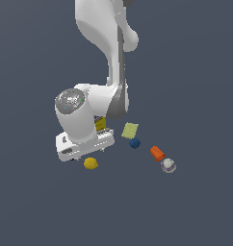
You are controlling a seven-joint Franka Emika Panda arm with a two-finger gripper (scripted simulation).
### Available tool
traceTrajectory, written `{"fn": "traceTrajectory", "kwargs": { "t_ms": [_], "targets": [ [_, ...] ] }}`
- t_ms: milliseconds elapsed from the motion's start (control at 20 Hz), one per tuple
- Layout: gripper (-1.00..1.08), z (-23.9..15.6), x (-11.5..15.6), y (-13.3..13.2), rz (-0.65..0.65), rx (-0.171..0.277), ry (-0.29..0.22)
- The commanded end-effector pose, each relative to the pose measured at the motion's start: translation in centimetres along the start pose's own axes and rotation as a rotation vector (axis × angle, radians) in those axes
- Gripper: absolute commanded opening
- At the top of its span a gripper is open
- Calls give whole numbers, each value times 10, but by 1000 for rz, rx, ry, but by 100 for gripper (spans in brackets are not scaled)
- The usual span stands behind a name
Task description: Pick up a designated object from a clutter of objects.
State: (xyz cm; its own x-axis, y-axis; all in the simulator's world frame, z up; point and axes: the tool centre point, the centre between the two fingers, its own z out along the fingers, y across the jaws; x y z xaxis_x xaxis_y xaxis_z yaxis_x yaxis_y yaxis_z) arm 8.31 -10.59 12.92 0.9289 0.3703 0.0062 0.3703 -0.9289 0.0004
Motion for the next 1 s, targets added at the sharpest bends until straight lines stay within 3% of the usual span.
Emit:
{"fn": "traceTrajectory", "kwargs": {
  "t_ms": [0,950],
  "targets": [
    [100,17,0,6,-37,0,-1],
    [100,69,-4,15,-100,1,-7]
  ]
}}
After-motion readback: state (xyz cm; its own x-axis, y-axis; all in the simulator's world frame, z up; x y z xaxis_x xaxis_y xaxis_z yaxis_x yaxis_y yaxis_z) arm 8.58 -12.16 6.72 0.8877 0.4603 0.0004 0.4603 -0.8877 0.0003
